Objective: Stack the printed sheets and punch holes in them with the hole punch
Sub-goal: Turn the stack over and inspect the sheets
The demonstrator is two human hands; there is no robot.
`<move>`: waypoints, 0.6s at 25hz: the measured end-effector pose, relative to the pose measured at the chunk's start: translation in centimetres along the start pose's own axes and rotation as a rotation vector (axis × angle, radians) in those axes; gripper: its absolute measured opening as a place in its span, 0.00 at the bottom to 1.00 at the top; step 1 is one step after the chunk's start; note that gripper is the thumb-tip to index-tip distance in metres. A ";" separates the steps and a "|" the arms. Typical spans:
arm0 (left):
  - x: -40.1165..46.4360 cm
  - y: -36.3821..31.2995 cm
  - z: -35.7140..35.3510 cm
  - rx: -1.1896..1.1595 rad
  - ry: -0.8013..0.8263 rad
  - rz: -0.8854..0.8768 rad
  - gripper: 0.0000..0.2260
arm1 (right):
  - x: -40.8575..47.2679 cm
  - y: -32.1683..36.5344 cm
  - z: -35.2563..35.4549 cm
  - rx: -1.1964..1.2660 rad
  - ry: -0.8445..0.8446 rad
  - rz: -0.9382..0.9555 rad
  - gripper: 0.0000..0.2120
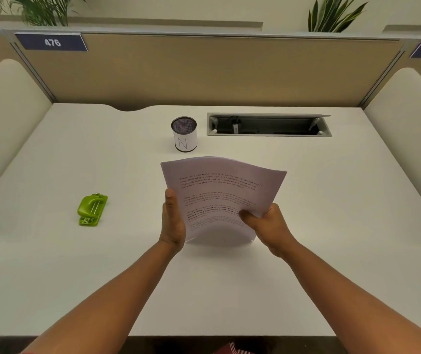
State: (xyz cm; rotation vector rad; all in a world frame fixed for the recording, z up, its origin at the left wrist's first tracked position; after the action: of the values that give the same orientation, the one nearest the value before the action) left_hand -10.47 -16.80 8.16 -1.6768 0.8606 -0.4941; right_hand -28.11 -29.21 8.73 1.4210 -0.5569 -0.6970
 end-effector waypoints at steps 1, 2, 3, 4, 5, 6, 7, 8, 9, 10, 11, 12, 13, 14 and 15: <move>-0.1 0.1 0.1 0.002 -0.006 0.006 0.31 | -0.1 -0.1 -0.1 -0.007 0.003 -0.007 0.20; -0.1 0.1 0.2 0.002 -0.008 -0.001 0.30 | -0.1 -0.1 -0.2 -0.010 0.003 -0.005 0.19; -0.1 0.1 0.3 0.001 -0.004 -0.018 0.29 | 0.0 0.0 -0.2 -0.009 0.001 0.001 0.19; -0.1 0.1 0.3 0.001 0.005 -0.035 0.28 | 0.0 0.0 -0.1 -0.007 -0.001 0.007 0.19; -0.1 0.1 0.4 0.004 0.013 -0.042 0.27 | 0.0 0.0 -0.1 -0.007 -0.001 0.006 0.19; -0.1 0.2 0.4 0.014 0.017 -0.037 0.27 | 0.0 -0.2 -0.1 -0.009 -0.001 -0.007 0.20; -0.2 0.4 0.4 0.029 0.017 -0.022 0.27 | -0.1 -0.3 -0.2 -0.015 0.001 -0.026 0.20; -0.3 0.7 0.4 0.044 0.016 -0.004 0.28 | -0.2 -0.6 -0.2 -0.021 0.005 -0.040 0.20; -0.3 0.9 0.4 0.055 0.013 0.011 0.28 | -0.3 -0.7 -0.2 -0.023 0.007 -0.044 0.20; -0.3 1.0 0.5 0.062 0.010 0.019 0.28 | -0.4 -0.8 -0.1 -0.023 0.007 -0.038 0.20; -0.2 1.1 0.5 0.066 0.010 0.020 0.27 | -0.3 -0.8 0.0 -0.020 0.005 -0.031 0.20; -0.1 1.2 0.6 0.071 0.009 0.017 0.27 | -0.3 -0.8 0.0 -0.019 0.004 -0.028 0.21; 0.0 1.3 0.8 0.080 0.002 0.016 0.26 | -0.3 -1.0 0.0 -0.022 0.004 -0.036 0.21; 0.0 1.4 0.9 0.093 -0.013 0.019 0.25 | -0.2 -1.2 0.0 -0.030 0.004 -0.052 0.21; 0.1 1.5 0.9 0.104 -0.026 0.025 0.23 | -0.3 -1.4 -0.1 -0.037 0.005 -0.074 0.20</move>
State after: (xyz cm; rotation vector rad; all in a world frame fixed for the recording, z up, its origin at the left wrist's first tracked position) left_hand -10.20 -16.43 6.45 -1.5725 0.8225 -0.4908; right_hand -28.39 -28.99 7.31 1.4142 -0.4873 -0.7592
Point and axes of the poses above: each hand's wrist, its own x-axis towards the middle knuckle, its own z-axis out of the back of the hand, y = z × x, the point moved 2 cm from there along x, towards the middle knuckle, and after that the axes turned 3 degrees about z, right-handed, at the moved point
